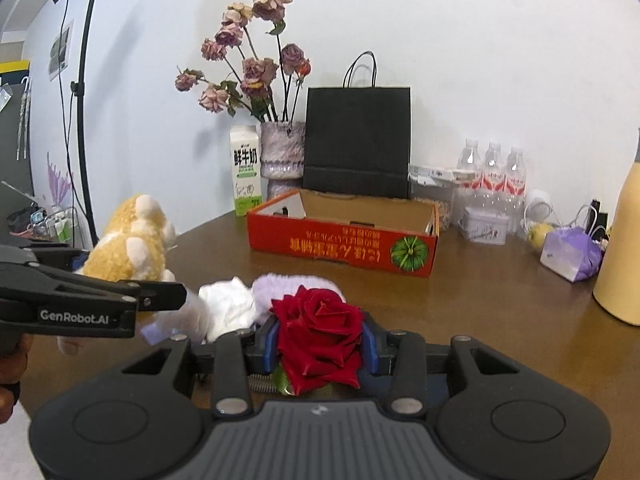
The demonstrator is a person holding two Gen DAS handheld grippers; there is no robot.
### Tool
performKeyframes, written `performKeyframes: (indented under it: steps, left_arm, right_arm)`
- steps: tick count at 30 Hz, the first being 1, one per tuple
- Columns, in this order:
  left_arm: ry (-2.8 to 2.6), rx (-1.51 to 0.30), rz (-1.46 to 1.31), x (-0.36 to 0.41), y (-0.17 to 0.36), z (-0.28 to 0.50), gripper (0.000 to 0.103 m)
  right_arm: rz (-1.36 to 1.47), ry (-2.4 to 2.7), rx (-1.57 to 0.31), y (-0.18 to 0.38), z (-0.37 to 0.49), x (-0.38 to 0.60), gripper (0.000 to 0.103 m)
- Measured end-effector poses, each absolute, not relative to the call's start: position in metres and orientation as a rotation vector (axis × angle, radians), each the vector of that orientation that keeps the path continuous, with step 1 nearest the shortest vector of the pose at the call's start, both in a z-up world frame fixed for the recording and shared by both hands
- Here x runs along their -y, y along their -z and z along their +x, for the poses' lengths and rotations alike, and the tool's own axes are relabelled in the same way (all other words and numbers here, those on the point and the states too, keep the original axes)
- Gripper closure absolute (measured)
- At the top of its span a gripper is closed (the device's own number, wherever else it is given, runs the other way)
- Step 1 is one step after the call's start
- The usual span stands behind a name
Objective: Organize objects
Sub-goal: 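Carry the alpaca and rose toward the red box with both grippers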
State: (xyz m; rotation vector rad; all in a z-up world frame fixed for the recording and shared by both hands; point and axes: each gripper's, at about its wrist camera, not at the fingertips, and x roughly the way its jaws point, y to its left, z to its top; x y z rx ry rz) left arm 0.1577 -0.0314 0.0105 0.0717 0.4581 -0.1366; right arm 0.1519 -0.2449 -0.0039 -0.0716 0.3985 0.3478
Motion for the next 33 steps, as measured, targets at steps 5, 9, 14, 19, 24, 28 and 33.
performKeyframes:
  steps: [5, 9, 14, 19, 24, 28, 33]
  left_arm:
    - [0.134, -0.432, 0.059, 0.028, -0.02, 0.175, 0.034]
    - [0.127, -0.415, 0.039, 0.023, -0.027, 0.192, 0.034]
    - [0.104, -0.4, 0.008, 0.019, -0.034, 0.216, 0.034]
    - [0.086, -0.376, -0.011, 0.018, -0.043, 0.238, 0.034]
    - [0.067, -0.364, -0.049, 0.017, -0.048, 0.259, 0.034]
    - [0.049, -0.352, -0.065, 0.018, -0.052, 0.275, 0.034]
    - [0.033, -0.342, -0.071, 0.023, -0.058, 0.296, 0.034]
  right_arm:
    - [-0.072, -0.344, -0.378, -0.006, 0.172, 0.239, 0.065]
    - [-0.071, -0.342, -0.369, -0.012, 0.191, 0.235, 0.065]
    - [-0.067, -0.344, -0.361, -0.018, 0.217, 0.229, 0.065]
    - [-0.052, -0.356, -0.359, -0.022, 0.243, 0.224, 0.065]
    - [-0.044, -0.358, -0.353, -0.025, 0.268, 0.217, 0.065]
    - [-0.042, -0.36, -0.347, -0.029, 0.287, 0.213, 0.065]
    - [-0.043, -0.353, -0.337, -0.037, 0.309, 0.208, 0.065]
